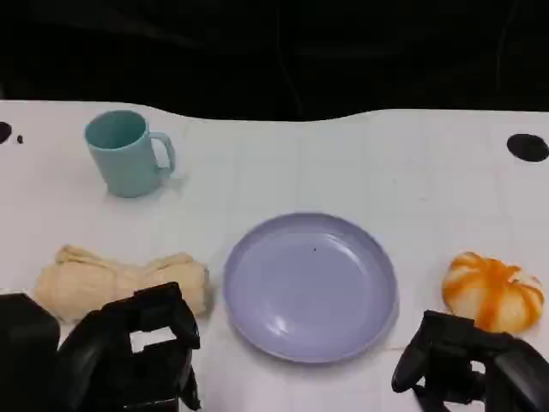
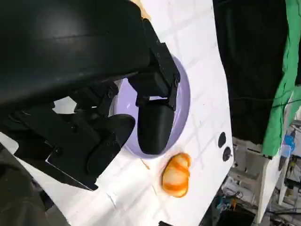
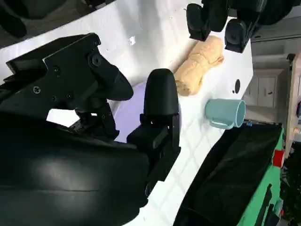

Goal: Grasp the towel on the left side of the plate with the left hand and place it into the plate.

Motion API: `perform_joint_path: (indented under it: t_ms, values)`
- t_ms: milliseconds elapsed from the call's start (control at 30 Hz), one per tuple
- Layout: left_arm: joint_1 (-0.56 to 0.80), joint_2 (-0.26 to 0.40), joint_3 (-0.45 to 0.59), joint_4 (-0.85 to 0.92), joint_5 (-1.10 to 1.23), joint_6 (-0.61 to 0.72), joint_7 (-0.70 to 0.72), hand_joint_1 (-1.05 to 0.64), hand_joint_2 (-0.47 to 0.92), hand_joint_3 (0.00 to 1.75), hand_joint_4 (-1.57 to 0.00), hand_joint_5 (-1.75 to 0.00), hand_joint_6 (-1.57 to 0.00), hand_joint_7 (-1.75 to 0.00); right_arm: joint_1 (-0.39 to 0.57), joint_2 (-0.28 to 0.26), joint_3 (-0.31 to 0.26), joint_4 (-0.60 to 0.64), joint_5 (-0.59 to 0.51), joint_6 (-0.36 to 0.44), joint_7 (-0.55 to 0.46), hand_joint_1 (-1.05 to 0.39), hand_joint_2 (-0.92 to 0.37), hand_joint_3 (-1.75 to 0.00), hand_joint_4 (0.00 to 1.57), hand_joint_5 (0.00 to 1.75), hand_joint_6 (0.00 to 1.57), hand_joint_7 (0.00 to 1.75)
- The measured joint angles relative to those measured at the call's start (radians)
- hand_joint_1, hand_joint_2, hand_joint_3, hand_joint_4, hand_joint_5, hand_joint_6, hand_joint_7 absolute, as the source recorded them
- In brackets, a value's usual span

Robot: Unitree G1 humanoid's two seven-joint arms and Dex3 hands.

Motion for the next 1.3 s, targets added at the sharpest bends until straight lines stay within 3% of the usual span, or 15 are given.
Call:
perform_joint_path:
  t_ms: [833, 1067, 1167, 1300]
  values:
    - [-0.001, 0.001, 0.001, 0.010, 0.009, -0.004, -0.015, -0.05, 0.49, 1.37, -0.87, -1.75, -0.78, -1.59, -0.001, -0.001, 0.000, 0.000, -0.004, -0.006, 0.000, -0.02, -0.59, -1.11, 0.73, 1.75, 0.61, 1.48]
    - [-0.001, -0.011, 0.017, 0.010, 0.009, -0.023, -0.015, -0.06, 0.51, 1.29, -0.75, -1.73, -0.71, -1.48, -0.001, -0.001, 0.000, 0.000, -0.005, -0.006, 0.000, -0.02, -0.59, -1.10, 0.73, 1.75, 0.61, 1.48]
    - [-0.001, -0.016, 0.023, 0.010, 0.016, -0.045, -0.015, -0.11, 0.43, 1.29, -0.65, -1.70, -0.64, -1.38, -0.001, -0.001, 0.000, 0.000, -0.004, -0.006, 0.000, -0.01, -0.59, -1.11, 0.73, 1.75, 0.61, 1.48]
    - [0.000, -0.035, 0.027, 0.017, 0.033, -0.121, -0.017, -0.21, 0.50, 0.99, -0.52, -1.54, -0.52, -1.15, -0.001, -0.001, 0.000, 0.000, -0.004, -0.006, 0.000, -0.01, -0.59, -1.11, 0.73, 1.75, 0.61, 1.48]
